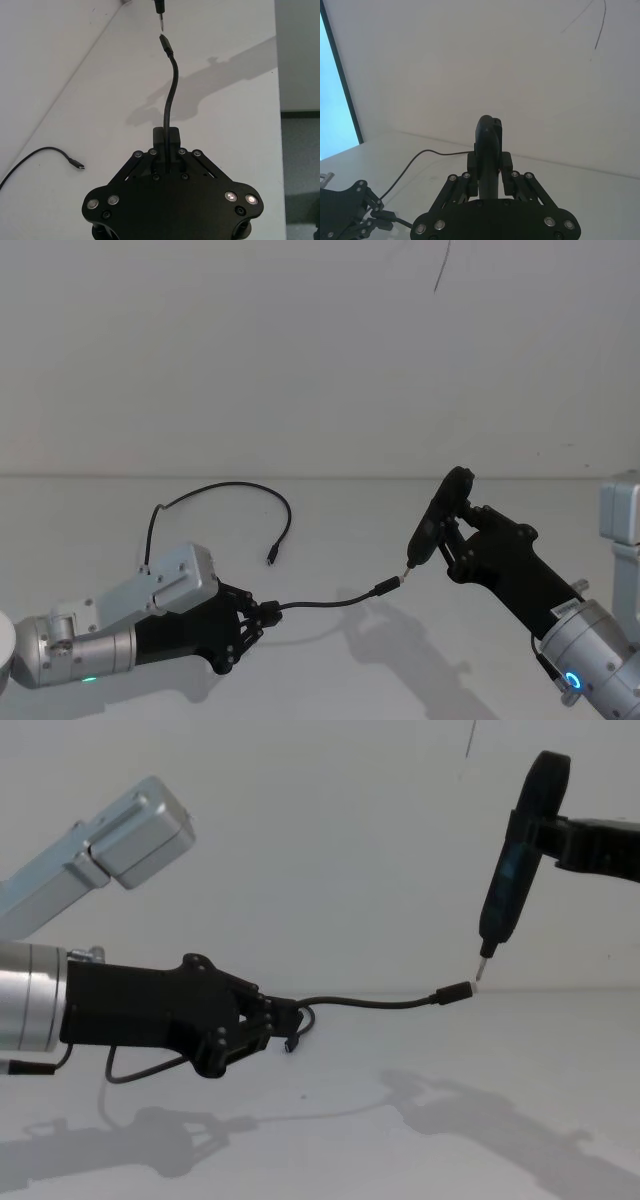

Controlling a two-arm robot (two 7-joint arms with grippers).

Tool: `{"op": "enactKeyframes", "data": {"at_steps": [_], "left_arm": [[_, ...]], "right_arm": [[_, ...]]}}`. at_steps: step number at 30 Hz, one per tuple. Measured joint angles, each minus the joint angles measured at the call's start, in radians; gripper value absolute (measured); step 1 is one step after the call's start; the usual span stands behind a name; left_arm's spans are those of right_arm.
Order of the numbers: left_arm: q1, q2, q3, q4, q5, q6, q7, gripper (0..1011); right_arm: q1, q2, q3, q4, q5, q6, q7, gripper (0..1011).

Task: Pick up the data cable with the one hand.

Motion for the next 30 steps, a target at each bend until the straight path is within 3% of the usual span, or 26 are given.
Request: {"op": "enactKeyframes", "data": {"at_steps": [30], "left_arm": [[0.0, 0.0, 0.0, 0.0, 0.0, 0.0, 0.0, 49]], "right_arm": [[0.0, 0.0, 0.0, 0.0, 0.0, 0.0, 0.0, 269]]}}
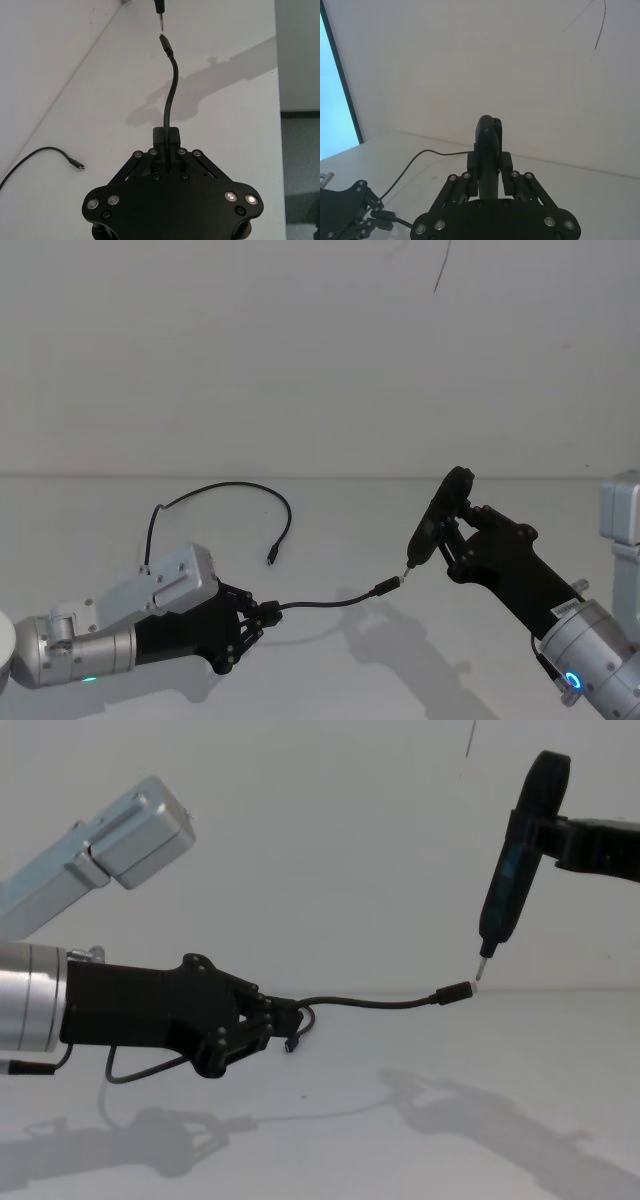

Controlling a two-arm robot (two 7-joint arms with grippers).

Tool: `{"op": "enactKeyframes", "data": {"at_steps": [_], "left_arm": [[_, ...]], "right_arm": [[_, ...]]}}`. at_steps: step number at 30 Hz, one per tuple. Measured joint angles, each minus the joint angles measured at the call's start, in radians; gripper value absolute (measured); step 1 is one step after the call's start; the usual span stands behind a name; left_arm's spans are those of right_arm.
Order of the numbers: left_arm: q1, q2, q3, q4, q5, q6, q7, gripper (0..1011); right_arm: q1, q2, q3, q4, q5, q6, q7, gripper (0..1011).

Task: Pick up the data cable with the one hand.

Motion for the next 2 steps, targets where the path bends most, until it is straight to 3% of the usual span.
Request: {"op": "enactKeyframes", "data": {"at_steps": [2], "left_arm": [[0.0, 0.0, 0.0, 0.0, 0.0, 0.0, 0.0, 49]], "right_arm": [[0.0, 0.0, 0.0, 0.0, 0.0, 0.0, 0.0, 269]]}}
